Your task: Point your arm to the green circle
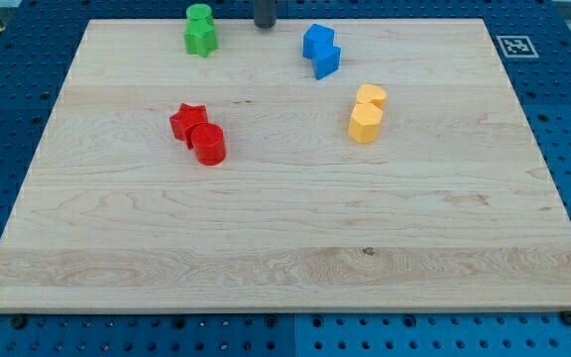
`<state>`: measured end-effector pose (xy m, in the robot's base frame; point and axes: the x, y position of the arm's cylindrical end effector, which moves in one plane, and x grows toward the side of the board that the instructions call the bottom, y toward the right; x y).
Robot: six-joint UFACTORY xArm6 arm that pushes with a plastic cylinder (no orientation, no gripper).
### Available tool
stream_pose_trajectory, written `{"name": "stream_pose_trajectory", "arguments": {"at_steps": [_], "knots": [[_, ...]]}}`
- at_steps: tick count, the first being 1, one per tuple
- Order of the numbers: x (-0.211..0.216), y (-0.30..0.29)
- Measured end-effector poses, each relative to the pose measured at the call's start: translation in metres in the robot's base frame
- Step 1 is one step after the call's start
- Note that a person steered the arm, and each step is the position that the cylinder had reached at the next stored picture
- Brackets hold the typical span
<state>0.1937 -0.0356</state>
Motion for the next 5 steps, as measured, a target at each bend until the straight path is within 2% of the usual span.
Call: {"name": "stream_pose_trajectory", "arguments": {"at_steps": [1, 3, 5], "knots": [[0.0, 0.0], [0.027, -0.005], [-0.002, -0.04]]}}
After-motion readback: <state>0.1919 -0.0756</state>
